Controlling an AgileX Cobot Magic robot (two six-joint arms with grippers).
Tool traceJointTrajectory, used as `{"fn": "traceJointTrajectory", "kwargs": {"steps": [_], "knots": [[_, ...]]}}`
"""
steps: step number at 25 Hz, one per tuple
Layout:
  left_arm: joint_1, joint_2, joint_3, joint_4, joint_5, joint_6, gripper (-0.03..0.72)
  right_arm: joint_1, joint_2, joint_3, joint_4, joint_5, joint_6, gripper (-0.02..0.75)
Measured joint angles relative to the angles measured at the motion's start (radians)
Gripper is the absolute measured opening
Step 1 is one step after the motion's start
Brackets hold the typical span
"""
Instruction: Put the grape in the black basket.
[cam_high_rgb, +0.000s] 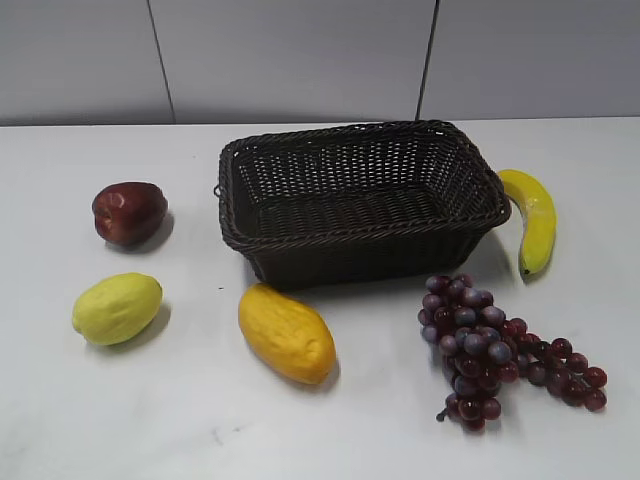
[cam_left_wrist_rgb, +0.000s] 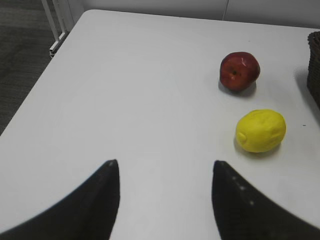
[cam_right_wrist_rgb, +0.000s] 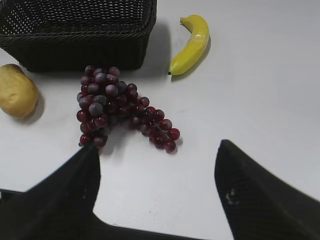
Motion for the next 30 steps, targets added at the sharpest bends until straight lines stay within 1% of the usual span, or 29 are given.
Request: {"fn": "traceJointTrajectory", "kwargs": {"steps": [7,11,16,23,30], "knots": [[0.000,0.000,0.000,0.000,0.000,0.000,0.552,0.000,0.000,0.000,0.000,0.000,0.001,0.540],[0.000,0.000,0.000,0.000,0.000,0.000,0.552,0.000,0.052,-0.006,0.000,0.000,0.059,0.540],[0.000,0.000,0.000,0.000,0.000,0.000,0.552,0.000,0.268,-0.067,-0.002,-0.001,0.071,0.540],[0.000,0.000,0.000,0.000,0.000,0.000,0.552,0.000,0.661,-0.244,0.008,0.035,0.086,0.538],[0.000,0.000,0.000,0.000,0.000,0.000,0.552,0.000,0.976,-0.397,0.010,0.088,0.101,0.538]]}}
